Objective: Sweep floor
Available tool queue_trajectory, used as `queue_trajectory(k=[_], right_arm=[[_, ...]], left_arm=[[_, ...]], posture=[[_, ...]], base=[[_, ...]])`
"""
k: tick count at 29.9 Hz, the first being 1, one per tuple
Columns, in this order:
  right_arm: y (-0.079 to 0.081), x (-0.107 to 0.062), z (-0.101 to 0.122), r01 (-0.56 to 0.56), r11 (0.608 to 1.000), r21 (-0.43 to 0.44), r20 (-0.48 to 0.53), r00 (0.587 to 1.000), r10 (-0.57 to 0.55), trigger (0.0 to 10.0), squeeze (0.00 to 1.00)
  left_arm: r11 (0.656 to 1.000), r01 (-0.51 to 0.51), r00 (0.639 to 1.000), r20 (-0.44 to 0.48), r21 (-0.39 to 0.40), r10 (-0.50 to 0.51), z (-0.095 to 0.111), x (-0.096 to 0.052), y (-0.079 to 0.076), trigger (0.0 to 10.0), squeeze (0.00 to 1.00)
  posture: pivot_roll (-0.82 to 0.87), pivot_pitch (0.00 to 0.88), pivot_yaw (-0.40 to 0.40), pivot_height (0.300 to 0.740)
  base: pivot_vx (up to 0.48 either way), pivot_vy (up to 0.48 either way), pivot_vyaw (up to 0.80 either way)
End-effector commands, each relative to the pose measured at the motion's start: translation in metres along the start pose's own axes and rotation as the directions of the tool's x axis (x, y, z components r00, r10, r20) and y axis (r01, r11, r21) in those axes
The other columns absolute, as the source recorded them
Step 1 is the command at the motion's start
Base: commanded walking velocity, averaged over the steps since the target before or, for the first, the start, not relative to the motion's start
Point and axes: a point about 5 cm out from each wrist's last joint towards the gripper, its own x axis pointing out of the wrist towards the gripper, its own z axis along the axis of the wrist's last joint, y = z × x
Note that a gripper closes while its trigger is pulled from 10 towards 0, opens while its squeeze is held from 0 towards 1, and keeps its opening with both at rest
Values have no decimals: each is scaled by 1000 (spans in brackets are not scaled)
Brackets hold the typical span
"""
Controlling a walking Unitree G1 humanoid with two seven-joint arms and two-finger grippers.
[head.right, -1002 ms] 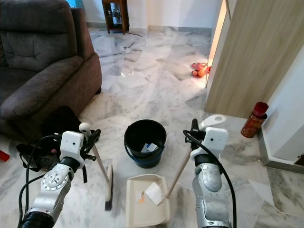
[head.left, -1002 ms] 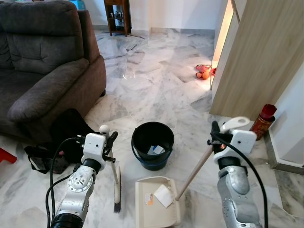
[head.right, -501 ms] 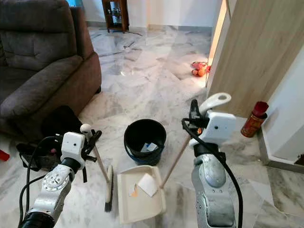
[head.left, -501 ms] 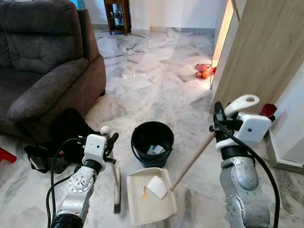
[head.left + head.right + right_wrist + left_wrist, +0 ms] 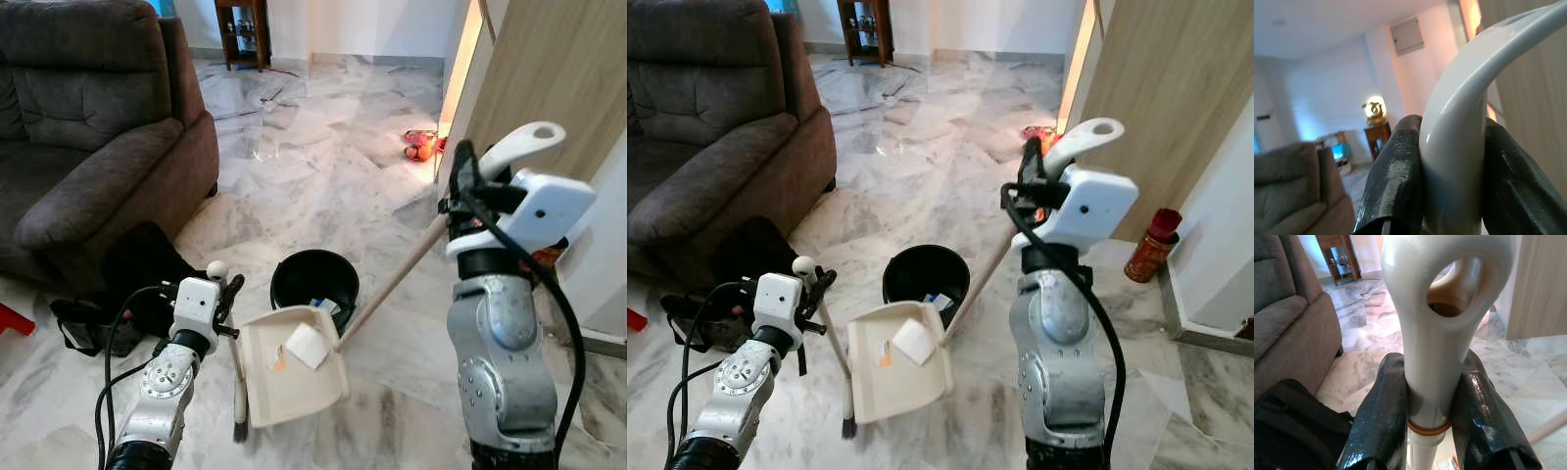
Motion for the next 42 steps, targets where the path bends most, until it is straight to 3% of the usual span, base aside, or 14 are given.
queue_trajectory(k=[1,8,42], right_arm=[[4,4,6,3,1000,20,41,999,-4,10000,0],[5,10,4,13,1000,24,43,999,-14,10000,0],[10,15,6,-7,999,44,61,998,5,10000,0]], left_arm=[[999,0,999,45,39,-2,9,4,1,10000,0],[999,-18,999,45,46,16,7,1,4,10000,0],[998,-31,998,55,54,28,8,1,5,10000,0]], posture=[[24,23,57,740],[29,24,56,740],[38,19,51,740]], base=[[0,0,0],[0,0,0],[264,0,0]])
